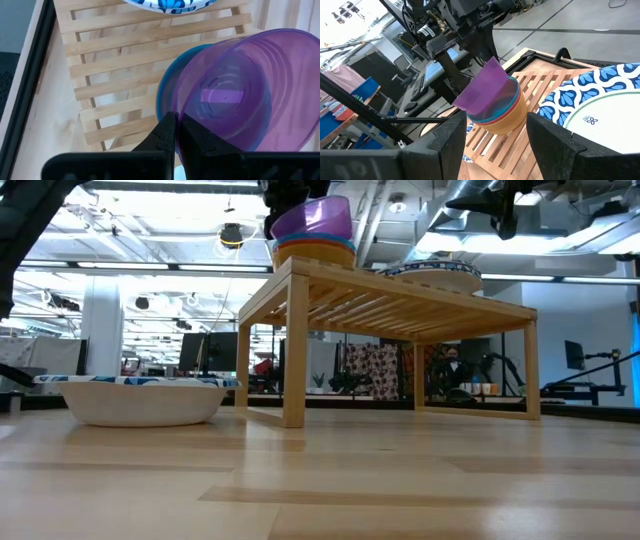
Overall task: Place and stack bowls onto a shelf
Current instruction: Stack the purple bowl on top of the blue bowl on the shelf, then stack the white patterned bowl on top of the white patterned bowl on the shelf
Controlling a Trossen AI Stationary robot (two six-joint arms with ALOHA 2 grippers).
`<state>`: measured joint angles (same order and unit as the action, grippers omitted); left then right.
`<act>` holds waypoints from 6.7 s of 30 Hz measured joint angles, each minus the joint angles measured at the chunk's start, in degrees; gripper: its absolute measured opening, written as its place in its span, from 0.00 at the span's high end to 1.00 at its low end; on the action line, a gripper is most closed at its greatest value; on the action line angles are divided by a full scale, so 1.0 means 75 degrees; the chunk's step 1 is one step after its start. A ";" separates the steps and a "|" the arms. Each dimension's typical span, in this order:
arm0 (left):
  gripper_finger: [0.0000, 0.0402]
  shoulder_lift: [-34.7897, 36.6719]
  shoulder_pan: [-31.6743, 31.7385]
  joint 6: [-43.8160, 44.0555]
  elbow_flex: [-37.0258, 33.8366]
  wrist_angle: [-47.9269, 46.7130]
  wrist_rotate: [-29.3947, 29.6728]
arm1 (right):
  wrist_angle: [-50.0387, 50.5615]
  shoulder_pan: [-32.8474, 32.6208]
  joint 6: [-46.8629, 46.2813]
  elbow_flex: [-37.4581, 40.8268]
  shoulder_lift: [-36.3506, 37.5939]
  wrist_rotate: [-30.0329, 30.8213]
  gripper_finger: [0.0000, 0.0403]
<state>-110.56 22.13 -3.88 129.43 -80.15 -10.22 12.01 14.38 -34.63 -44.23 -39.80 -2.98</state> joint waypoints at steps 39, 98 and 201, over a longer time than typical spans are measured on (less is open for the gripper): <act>0.81 0.1028 -0.0019 0.0397 -0.0987 0.2493 0.0016 | 0.0364 0.0001 0.0011 0.0000 -0.0002 0.0003 0.42; 1.00 0.3337 -0.1495 0.1571 -0.8434 1.0938 0.4052 | 0.0307 -0.0019 -0.0006 -0.0003 -0.0589 0.0242 0.42; 1.00 0.5214 -0.5017 0.2438 -0.3470 0.0323 0.3643 | -0.4106 -0.0264 -0.0146 0.0006 -0.0445 -0.0029 0.42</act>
<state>-71.46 -15.49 14.41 103.40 -77.73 17.10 -18.79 12.40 -35.73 -44.18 -43.13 -3.20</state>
